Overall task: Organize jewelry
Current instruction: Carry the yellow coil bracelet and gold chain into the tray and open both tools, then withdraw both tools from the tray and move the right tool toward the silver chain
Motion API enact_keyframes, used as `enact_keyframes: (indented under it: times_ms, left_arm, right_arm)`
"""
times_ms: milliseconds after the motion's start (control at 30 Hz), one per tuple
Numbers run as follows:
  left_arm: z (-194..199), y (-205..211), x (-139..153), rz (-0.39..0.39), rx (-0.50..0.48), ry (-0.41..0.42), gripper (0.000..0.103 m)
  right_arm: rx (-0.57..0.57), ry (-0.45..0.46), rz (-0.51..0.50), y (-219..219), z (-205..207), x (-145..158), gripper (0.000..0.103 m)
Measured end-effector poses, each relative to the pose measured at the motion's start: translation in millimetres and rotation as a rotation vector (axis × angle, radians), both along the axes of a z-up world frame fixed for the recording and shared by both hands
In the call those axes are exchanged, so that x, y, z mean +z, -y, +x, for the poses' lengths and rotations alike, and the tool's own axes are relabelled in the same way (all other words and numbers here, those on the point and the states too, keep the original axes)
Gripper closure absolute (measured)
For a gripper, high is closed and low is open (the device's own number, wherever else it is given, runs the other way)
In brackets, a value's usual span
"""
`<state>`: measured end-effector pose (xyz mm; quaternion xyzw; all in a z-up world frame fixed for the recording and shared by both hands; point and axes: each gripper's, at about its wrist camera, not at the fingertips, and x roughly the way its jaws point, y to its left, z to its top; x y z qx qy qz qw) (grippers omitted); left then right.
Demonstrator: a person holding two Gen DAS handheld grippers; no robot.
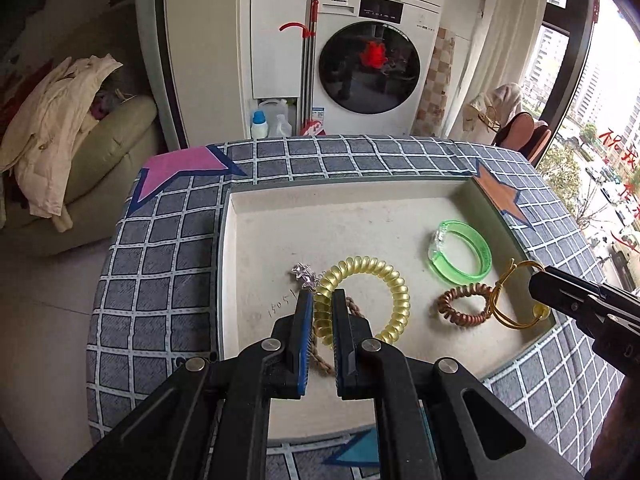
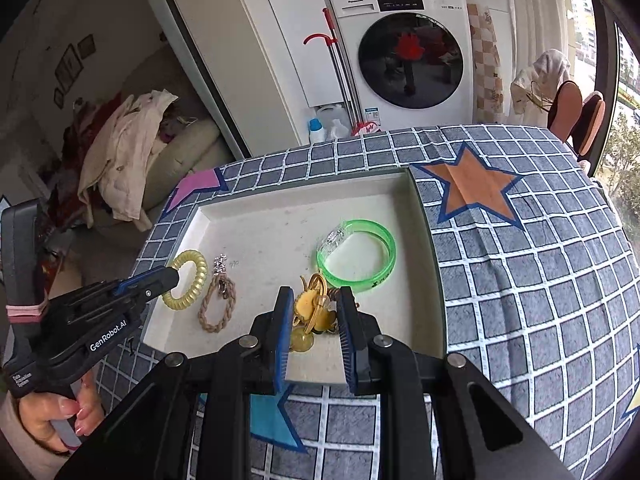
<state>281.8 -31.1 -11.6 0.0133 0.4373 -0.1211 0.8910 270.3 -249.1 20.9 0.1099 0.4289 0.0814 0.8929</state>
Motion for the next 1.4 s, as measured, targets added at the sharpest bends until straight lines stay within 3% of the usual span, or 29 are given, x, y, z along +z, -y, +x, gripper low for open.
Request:
enact_keyframes:
  times_ms: [400,667,1000,1100,1133,1200,1233,1400]
  left_arm:
    - [22.4,15.0,-45.7,0.115,-0.001,-0.019,0.074]
    - [17.0,26.3,-47.3,0.172,-0.019,0.013,0.074]
    - [15.6,25.7,-42.5,0.161,-0.005,0.008,0.074]
    - [15.2,26.7,-40.1,0.161,-0.010,0.012,0.073]
    - [15.1,27.3,-39.8,0.161,-0.012,0.011,0.068]
    - [14.3,27.6,-37.5,0.164,-0.004,0.020,0.008]
    - [11.6,26.5,-33.9,0.162,0.010,0.049,0.003]
    - [11.1,27.3,-24.4,0.161,0.005,0.061,0.003]
  right_arm:
    - [-0.013,-0.070,-0.065,-10.3,31.9,-42.3,0.079]
    - [-0.038,-0.120,-0.056,-3.3,34.5,-58.2,0.077]
    - [-0.051,-0.094,0.060,8.9,29.7,-45.1,0.029]
    - [-0.057,-0.070,0.089,11.2,26.9,-37.6,0.024]
    - [-0.061,-0.064,0.089,11.7,25.9,-35.6,0.024]
    - [-0.068,-0.056,0.090,11.6,24.7,-32.4,0.024]
    - [-0.070,-0.053,0.094,12.2,24.0,-31.1,0.024]
    - [-0.078,-0.050,0.099,13.0,23.6,-27.9,0.023]
